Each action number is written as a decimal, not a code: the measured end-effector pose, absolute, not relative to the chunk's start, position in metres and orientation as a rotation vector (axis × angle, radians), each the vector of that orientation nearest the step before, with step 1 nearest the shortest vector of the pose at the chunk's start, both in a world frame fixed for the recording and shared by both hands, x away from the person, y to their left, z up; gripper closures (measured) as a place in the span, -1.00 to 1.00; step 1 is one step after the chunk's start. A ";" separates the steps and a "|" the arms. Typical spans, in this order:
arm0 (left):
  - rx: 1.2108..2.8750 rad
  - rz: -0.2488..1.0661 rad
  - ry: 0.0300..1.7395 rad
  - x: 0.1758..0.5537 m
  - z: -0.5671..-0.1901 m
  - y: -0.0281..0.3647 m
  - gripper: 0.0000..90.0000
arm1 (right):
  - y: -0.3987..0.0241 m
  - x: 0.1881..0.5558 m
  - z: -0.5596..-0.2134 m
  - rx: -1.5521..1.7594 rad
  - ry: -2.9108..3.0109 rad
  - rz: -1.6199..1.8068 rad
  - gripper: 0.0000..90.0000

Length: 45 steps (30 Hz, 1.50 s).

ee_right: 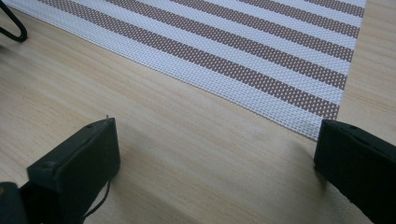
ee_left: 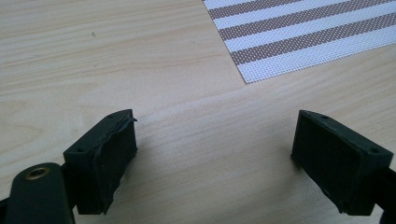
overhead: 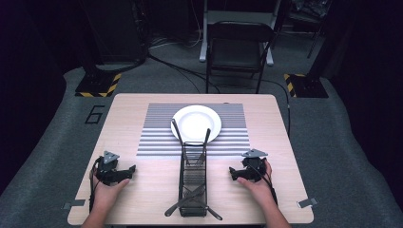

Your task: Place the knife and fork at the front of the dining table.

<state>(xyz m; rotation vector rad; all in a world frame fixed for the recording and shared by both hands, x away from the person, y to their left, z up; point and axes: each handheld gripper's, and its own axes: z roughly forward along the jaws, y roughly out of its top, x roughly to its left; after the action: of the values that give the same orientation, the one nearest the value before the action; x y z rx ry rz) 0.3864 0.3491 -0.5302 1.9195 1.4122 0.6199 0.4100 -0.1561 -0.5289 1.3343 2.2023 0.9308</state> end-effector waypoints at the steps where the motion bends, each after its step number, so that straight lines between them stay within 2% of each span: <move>1: 1.922 0.621 1.412 0.387 -0.530 0.349 -0.70 | -0.156 0.410 -0.529 1.334 2.203 0.931 -1.00; 27: 1.919 0.620 1.414 0.387 -0.530 0.349 -0.70 | -0.156 0.409 -0.529 1.342 2.191 0.933 -0.97; 29: 1.919 0.619 1.414 0.387 -0.530 0.349 -0.70 | -0.157 0.408 -0.527 1.346 2.202 0.928 -0.86; 31: 1.918 0.619 1.414 0.387 -0.530 0.349 -0.70 | -0.157 0.407 -0.524 1.349 2.196 0.932 -0.65; 33: 1.918 0.620 1.414 0.387 -0.530 0.349 -0.70 | -0.158 0.404 -0.521 1.352 2.192 0.942 -0.66; 37: 1.917 0.619 1.414 0.387 -0.530 0.349 -0.70 | -0.161 0.399 -0.511 1.333 2.171 0.998 -0.39; 40: 1.920 0.618 1.412 0.387 -0.530 0.349 -0.70 | -0.160 0.397 -0.503 1.307 2.168 1.018 -0.33; 43: 1.922 0.619 1.411 0.387 -0.530 0.349 -0.70 | -0.157 0.395 -0.496 1.274 2.210 1.046 -0.16; 45: 1.921 0.617 1.410 0.387 -0.530 0.349 -0.70 | -0.153 0.394 -0.493 1.289 2.256 1.047 -0.14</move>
<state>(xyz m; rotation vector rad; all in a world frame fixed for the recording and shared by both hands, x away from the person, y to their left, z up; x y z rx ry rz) 0.3867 0.3488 -0.5301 1.9208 1.4101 0.6172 0.3936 -0.1532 -0.4928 1.2888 2.2559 1.0472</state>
